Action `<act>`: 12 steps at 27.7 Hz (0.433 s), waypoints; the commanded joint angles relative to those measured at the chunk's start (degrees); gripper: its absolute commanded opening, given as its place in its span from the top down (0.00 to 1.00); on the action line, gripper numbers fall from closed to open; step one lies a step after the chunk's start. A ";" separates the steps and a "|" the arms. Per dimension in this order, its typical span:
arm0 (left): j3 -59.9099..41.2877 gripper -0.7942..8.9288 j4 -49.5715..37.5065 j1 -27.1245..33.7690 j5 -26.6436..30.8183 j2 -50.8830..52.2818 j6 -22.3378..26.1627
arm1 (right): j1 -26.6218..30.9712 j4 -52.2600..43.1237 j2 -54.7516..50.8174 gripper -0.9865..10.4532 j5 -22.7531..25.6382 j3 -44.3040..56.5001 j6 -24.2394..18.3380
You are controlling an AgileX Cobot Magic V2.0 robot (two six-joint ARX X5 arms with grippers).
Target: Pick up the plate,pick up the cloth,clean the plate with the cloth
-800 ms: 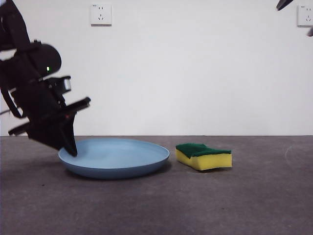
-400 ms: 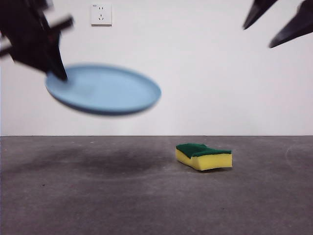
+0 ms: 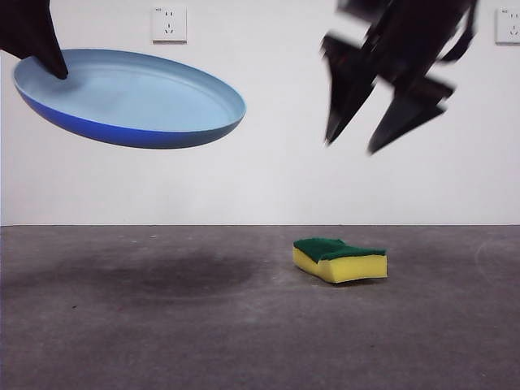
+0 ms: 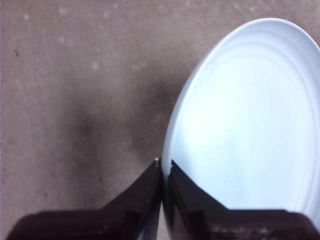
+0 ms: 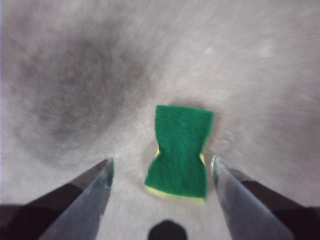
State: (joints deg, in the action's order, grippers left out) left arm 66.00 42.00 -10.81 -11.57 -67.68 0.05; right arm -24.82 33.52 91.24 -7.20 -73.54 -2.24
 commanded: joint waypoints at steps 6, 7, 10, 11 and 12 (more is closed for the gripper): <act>-0.26 0.93 1.01 -0.13 -0.55 0.00 0.63 | -0.13 -1.75 15.63 0.64 2.23 -5.25 -2.60; -0.26 0.93 1.01 -0.13 -0.55 0.00 0.63 | -0.13 -1.55 16.87 0.64 2.21 -5.25 -2.60; -0.26 0.93 0.98 -0.13 -0.55 0.00 0.63 | -0.59 -1.27 19.04 0.65 1.20 -5.25 -2.58; -0.26 0.93 0.98 -0.13 -0.55 0.00 0.63 | -0.79 -1.27 19.65 0.67 1.22 -5.25 -2.62; -0.26 0.93 0.94 -0.13 -0.55 0.00 0.63 | -0.87 -1.03 20.15 0.71 1.16 -5.25 -2.64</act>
State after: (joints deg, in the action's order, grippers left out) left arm 66.00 43.27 -10.81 -11.68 -67.70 0.05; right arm -25.52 32.51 110.63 -5.93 -78.65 -4.38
